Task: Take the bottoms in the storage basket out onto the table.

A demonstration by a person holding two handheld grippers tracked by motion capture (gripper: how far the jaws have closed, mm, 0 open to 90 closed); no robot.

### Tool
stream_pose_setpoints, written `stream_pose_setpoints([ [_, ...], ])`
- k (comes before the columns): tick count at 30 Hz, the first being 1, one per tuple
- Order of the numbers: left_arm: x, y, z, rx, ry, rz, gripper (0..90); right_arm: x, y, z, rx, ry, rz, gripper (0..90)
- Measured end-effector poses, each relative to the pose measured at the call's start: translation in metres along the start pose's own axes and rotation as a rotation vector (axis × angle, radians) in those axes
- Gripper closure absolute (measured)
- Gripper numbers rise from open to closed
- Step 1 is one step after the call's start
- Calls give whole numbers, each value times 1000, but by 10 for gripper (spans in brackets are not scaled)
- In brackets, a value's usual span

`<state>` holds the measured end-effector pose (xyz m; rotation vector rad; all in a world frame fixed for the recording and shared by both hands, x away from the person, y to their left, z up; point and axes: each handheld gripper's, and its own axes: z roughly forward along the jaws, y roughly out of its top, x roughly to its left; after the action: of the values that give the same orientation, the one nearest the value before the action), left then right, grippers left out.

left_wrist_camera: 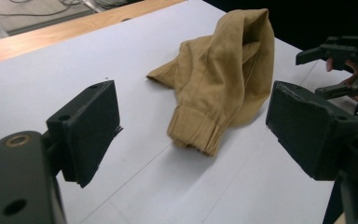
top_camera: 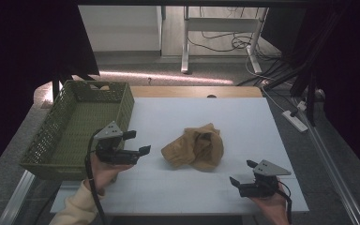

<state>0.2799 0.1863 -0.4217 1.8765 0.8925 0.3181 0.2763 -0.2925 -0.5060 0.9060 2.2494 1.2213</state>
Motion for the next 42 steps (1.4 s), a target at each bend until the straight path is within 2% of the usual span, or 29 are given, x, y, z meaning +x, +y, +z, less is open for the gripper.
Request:
stream_pose_setpoints([
  [12, 4, -29, -28, -14, 34, -16, 166, -1, 0, 1, 1, -1, 3, 75],
  [19, 3, -47, -39, 2, 49, -29, 165, 0, 1, -1, -5, -5, 1, 75],
  [25, 8, -62, -45, 11, 66, -58, 161, 0, 1, -1, -5, -5, -2, 75],
  [42, 8, -65, -48, 14, 83, -54, 158, -1, 1, -2, -13, -8, -2, 75],
])
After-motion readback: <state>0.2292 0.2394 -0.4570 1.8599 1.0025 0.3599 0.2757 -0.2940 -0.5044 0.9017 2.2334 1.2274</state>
